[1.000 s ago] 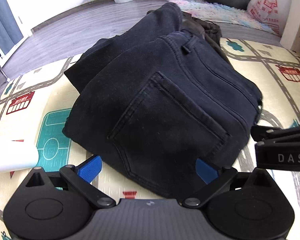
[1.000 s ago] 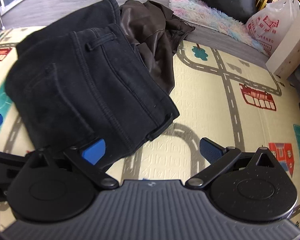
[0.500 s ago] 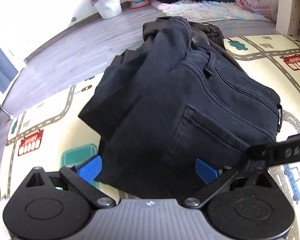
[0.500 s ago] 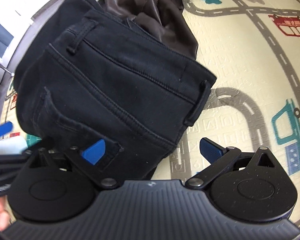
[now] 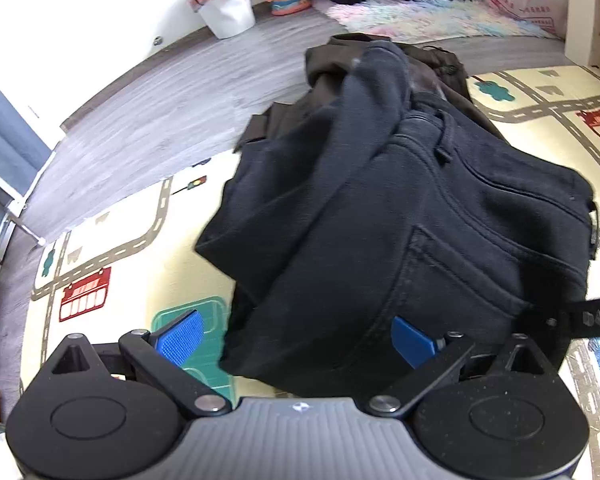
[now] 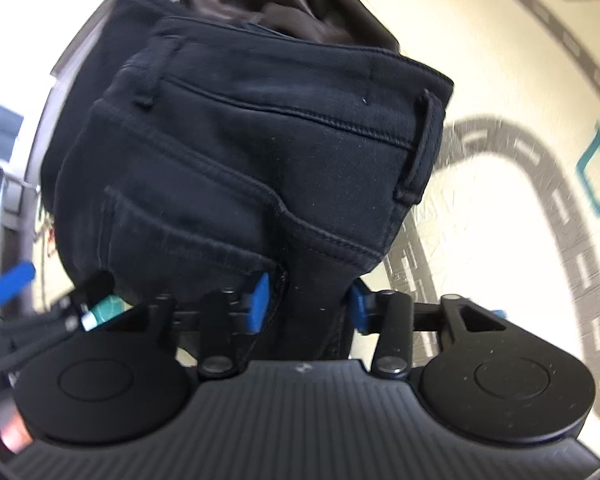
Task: Fold clothes
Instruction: 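Close the right gripper on the jeans waistband while the left gripper closes beside it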
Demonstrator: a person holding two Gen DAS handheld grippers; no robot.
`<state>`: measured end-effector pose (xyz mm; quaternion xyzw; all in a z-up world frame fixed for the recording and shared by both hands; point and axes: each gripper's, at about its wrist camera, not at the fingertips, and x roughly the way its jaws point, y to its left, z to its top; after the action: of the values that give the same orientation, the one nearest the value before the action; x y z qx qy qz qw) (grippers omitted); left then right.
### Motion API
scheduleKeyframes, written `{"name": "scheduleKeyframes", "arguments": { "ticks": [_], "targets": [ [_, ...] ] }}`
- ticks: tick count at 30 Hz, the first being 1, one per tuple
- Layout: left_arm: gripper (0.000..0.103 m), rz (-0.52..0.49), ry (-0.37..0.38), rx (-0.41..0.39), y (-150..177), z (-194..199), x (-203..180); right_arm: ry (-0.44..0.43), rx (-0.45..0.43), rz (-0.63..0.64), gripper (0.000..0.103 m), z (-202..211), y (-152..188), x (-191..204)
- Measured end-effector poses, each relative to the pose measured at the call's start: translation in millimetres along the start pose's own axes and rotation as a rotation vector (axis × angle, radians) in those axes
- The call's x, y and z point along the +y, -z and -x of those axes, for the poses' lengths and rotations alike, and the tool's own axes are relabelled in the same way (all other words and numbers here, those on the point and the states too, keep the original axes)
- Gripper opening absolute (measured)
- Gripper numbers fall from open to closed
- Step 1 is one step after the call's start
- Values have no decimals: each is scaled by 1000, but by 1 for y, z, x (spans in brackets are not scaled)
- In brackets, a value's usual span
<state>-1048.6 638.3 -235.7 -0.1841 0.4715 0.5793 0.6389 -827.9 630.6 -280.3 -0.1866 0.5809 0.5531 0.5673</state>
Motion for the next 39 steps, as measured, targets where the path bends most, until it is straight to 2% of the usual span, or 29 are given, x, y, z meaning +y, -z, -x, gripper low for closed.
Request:
{"name": "scheduleKeyframes", "arguments": {
  "ticks": [1, 2, 4, 6, 11, 14, 17, 19, 21, 23, 24, 27, 29, 31, 33, 36, 39],
  "targets": [
    [102, 2, -2, 2, 0, 0, 3, -7, -12, 0, 38, 3, 0, -1],
    [102, 1, -3, 3, 0, 1, 7, -8, -21, -1, 32, 6, -1, -4],
    [102, -4, -9, 5, 0, 1, 14, -20, -39, 18, 30, 15, -3, -6],
    [102, -2, -20, 6, 1, -2, 18, 6, -63, 74, 20, 24, -3, 0],
    [100, 43, 10, -6, -1, -9, 35, -8, -111, 116, 19, 47, -7, 2],
    [100, 29, 33, -41, -6, -13, 40, -7, -131, 140, 19, 58, -4, 0],
    [98, -32, 128, -52, -13, -25, 38, 20, -157, 205, 19, 61, 5, 7],
    [79, -67, 197, -32, -15, -37, 37, 31, -158, 223, 19, 62, 0, 4],
    [75, -67, 238, -17, -18, -45, 37, 32, -156, 226, 20, 62, -7, 1],
    [64, -58, 283, -15, -18, -47, 38, 33, -159, 240, 20, 60, 1, 5],
    [50, -54, 306, -15, -17, -47, 38, 34, -161, 247, 20, 59, 5, 8],
    [28, -96, 275, -29, -10, -39, 28, 32, -160, 258, 21, 55, 19, 17],
    [21, -126, 252, -40, -7, -31, 22, 29, -154, 235, 23, 50, 26, 21],
    [7, -128, 268, -40, -6, -23, 21, 32, -144, 201, 24, 46, 24, 19],
    [7, -110, 319, -35, -6, -15, 23, 41, -128, 153, 27, 37, 19, 15],
    [7, -154, 323, -39, -2, -6, 15, 57, -115, 96, 29, 28, 11, 8],
    [7, -186, 360, -25, -1, -3, 9, 64, -112, 82, 30, 19, 7, 3]
  ]
}}
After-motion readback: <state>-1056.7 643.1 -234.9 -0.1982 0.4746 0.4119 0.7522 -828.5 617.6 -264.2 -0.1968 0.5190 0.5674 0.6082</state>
